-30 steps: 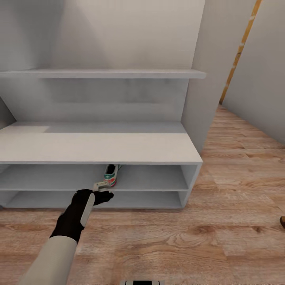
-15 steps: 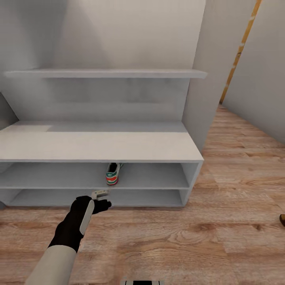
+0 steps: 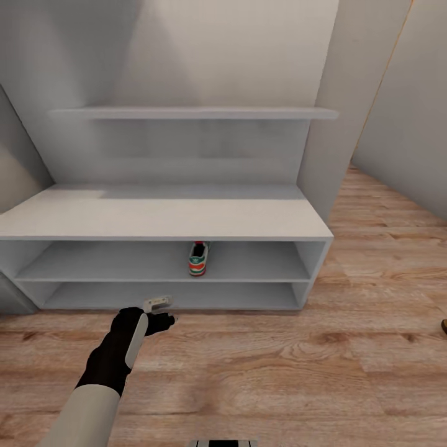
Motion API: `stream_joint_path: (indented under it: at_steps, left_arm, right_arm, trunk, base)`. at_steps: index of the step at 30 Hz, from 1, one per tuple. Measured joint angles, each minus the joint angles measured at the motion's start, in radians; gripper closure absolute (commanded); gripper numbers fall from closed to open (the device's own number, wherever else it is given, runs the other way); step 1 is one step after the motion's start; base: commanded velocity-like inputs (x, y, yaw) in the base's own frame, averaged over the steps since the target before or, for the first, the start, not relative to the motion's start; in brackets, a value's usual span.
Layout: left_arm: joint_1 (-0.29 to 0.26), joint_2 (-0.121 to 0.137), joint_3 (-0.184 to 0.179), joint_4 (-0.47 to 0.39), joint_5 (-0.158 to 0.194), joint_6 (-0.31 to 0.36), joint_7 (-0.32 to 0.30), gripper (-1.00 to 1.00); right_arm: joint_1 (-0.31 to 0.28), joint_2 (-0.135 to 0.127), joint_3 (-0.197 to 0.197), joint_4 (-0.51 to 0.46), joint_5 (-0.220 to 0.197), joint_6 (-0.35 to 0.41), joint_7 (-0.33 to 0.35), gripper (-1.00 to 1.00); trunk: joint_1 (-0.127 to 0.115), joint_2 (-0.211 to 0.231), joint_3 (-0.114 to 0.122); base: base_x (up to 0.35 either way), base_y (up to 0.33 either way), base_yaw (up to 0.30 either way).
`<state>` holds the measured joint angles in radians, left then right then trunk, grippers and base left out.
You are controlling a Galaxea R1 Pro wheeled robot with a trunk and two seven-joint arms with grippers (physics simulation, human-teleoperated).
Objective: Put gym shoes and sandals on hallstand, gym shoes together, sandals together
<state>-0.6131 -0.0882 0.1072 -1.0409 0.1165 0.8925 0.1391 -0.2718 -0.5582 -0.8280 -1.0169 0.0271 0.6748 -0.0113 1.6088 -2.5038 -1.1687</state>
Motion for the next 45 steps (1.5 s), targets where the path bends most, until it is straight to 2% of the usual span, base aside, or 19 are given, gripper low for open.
stream_joint_path:
  at_steps: [11,30,45]
  left_arm:
    - [0.0,0.017,0.0,0.0,0.0,0.0,-0.002,-1.0]
    - [0.0,0.018,-0.001,0.001,0.0,0.0,-0.003,-1.0]
    - [0.0,0.018,-0.001,0.001,-0.001,0.0,-0.003,-1.0]
  right_arm:
    - [0.0,0.0,0.0,0.0,0.0,0.0,0.0,1.0]
    - [0.0,0.0,0.0,0.0,0.002,0.0,0.0,1.0]
    - [0.0,0.0,0.0,0.0,0.002,0.0,0.0,1.0]
  trunk:
    - [0.0,0.0,0.0]
    - [0.0,0.0,0.0]
    - [0.0,0.0,0.0]
  base:
    - [-0.17,0.275,0.0]
    - [-0.025,0.307,0.0]
    - [-0.148,0.302,0.0]
